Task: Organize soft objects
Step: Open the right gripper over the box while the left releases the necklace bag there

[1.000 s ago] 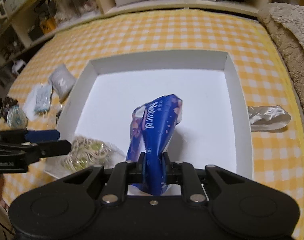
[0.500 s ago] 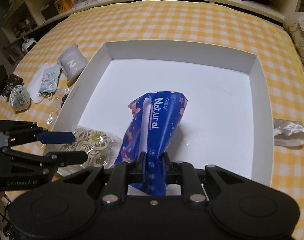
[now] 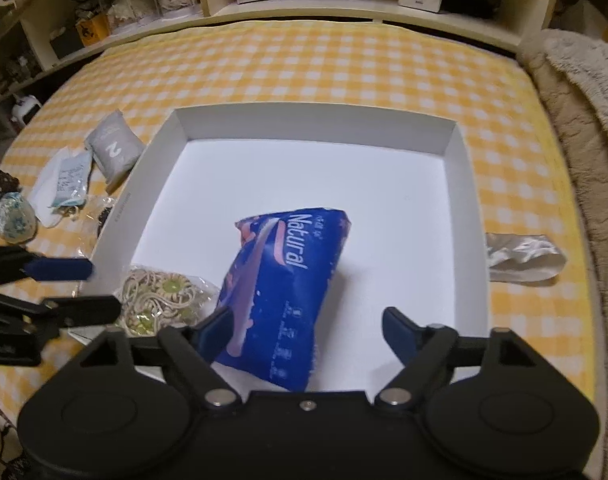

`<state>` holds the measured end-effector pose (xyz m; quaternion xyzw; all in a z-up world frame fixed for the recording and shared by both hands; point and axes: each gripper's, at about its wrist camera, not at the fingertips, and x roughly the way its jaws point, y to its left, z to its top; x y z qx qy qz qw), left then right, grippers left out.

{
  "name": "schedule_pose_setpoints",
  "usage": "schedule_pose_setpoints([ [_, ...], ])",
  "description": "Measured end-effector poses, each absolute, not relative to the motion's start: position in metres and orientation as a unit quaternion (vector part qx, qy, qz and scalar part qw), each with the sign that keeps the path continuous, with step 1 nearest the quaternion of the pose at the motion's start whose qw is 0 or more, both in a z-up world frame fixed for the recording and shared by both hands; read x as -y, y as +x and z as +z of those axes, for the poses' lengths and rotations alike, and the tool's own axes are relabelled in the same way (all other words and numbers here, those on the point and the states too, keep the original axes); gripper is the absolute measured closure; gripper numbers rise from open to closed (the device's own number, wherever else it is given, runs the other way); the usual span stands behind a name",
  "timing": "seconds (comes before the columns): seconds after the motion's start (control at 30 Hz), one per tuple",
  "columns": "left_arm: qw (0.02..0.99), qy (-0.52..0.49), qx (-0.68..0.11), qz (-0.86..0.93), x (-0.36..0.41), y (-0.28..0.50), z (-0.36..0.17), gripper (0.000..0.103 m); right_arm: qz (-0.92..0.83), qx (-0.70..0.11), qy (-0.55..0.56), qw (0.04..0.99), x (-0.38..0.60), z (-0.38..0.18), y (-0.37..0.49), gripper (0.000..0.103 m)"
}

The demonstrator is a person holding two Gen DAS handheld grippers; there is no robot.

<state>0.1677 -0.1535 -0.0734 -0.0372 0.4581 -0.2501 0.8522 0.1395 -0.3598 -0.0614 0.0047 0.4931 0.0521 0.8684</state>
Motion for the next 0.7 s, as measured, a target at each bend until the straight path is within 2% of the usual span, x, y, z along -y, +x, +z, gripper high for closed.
schedule_pose_setpoints([
  [0.07, 0.855, -0.04, -0.455, -0.247, 0.149, 0.166, -0.069, 0.025, 0.043, -0.491, 0.001, 0.87, 0.359, -0.057, 0.136, 0.01],
  [0.13, 0.857, -0.041, -0.452, -0.245, 0.144, 0.165, -0.066, 0.021, 0.037, -0.487, -0.005, 0.872, 0.357, -0.054, 0.133, 0.009],
  [0.7, 0.881, -0.042, -0.406, -0.238, 0.125, 0.141, -0.023, 0.002, 0.022, -0.401, 0.037, 0.915, 0.347, 0.012, 0.083, 0.003],
])
